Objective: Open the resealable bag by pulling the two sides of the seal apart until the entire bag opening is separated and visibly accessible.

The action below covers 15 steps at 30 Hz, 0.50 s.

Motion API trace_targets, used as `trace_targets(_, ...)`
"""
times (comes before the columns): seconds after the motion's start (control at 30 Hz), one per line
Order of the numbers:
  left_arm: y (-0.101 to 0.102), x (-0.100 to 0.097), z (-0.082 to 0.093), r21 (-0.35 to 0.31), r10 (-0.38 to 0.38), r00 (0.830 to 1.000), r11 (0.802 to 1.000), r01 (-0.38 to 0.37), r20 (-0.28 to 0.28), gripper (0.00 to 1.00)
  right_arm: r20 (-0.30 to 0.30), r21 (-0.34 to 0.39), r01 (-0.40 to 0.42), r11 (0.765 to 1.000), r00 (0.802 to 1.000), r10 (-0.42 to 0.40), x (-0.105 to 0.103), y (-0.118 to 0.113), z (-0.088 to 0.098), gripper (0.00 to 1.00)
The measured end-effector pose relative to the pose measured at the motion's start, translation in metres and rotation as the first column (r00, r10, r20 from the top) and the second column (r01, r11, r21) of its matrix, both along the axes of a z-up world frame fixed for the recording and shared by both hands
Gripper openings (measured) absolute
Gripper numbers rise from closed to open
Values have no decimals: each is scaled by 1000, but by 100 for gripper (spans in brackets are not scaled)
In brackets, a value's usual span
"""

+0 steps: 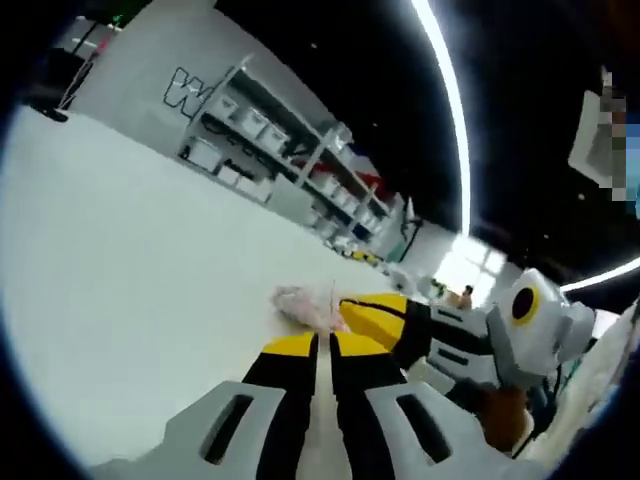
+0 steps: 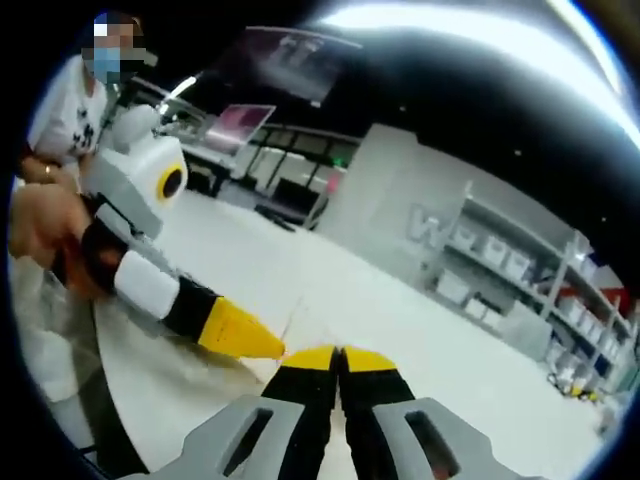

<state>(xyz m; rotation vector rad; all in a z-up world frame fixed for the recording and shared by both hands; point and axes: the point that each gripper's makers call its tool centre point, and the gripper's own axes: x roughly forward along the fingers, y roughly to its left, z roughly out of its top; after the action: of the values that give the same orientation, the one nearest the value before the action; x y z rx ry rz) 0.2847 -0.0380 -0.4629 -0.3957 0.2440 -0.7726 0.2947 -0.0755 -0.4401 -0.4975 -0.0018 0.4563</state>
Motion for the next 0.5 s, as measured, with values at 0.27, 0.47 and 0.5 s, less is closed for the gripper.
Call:
trace_targets(0.27,8,-4,15,88,24,987,995,-38,156,16,24,6,-4,1000,1000,4,0,1,7,0)
trace_targets(0.47,17,-12,47,67,29,942,996,-55,335,31,29,11,-5,1000,1000,4,0,1,9,0)
trace_targets(0.5,19,-12,48,84,26,935,995,-59,354,33,29,10,-5,1000,1000,5,0,1,9,0)
